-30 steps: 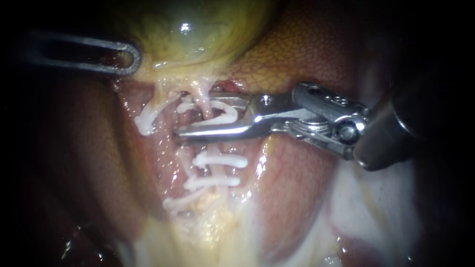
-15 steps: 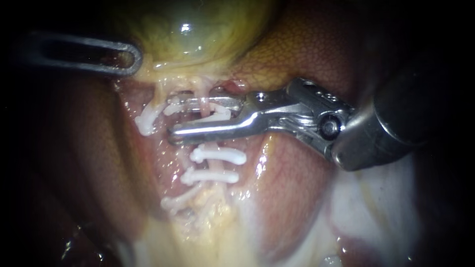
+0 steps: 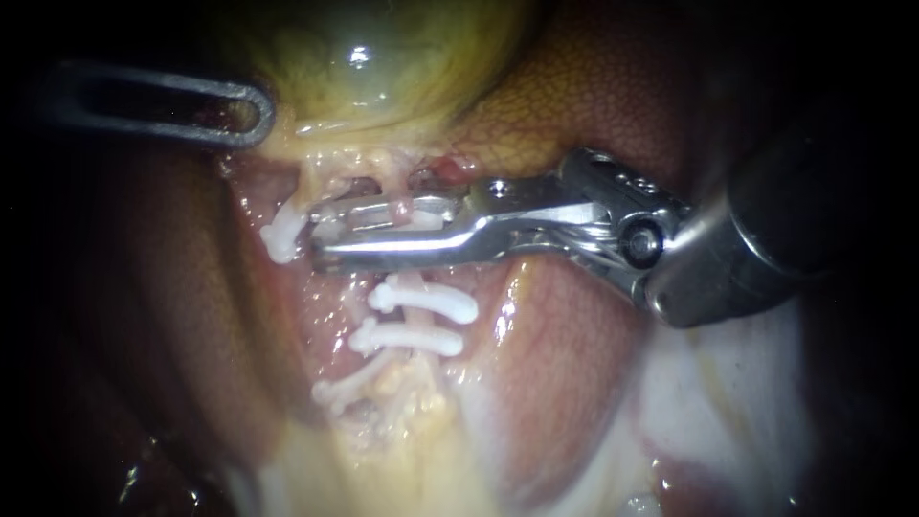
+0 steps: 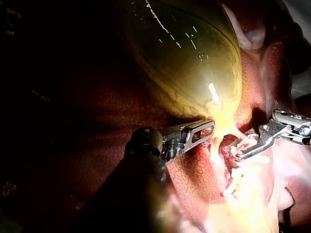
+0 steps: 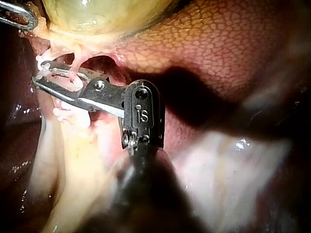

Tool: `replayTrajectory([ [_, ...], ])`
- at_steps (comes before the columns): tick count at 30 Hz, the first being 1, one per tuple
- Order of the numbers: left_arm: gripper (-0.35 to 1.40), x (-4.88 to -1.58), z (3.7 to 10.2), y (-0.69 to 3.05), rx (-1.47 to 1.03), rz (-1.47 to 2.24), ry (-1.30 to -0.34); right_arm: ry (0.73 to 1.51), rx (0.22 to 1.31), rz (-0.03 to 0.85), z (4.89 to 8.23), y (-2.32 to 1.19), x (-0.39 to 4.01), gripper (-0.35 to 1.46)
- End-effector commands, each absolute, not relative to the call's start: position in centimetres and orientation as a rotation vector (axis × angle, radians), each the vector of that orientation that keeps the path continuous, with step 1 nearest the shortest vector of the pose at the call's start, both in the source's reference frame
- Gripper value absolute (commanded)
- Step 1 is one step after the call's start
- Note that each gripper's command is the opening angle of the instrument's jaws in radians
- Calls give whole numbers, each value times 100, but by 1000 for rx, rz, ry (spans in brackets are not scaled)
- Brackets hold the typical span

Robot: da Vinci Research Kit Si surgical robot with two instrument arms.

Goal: Clipping third clip right tube

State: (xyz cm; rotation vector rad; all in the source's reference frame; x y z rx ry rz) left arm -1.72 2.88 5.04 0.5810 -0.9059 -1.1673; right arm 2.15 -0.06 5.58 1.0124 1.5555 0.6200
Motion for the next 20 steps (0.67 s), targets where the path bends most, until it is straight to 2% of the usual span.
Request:
replayTrajectory([
  [1, -35, -172, 504, 288, 581, -1167, -906, 1553, 1018, 625, 557, -6, 215, -23],
  [3, -35, -172, 504, 288, 581, -1167, -906, 1553, 1018, 625, 558, -6, 215, -35],
  [7, -35, -172, 504, 288, 581, -1167, -906, 1545, 1024, 648, 558, -6, 215, -35],
  [20, -35, -172, 504, 288, 581, -1167, -906, 1545, 1023, 647, 559, -7, 215, -35],
])
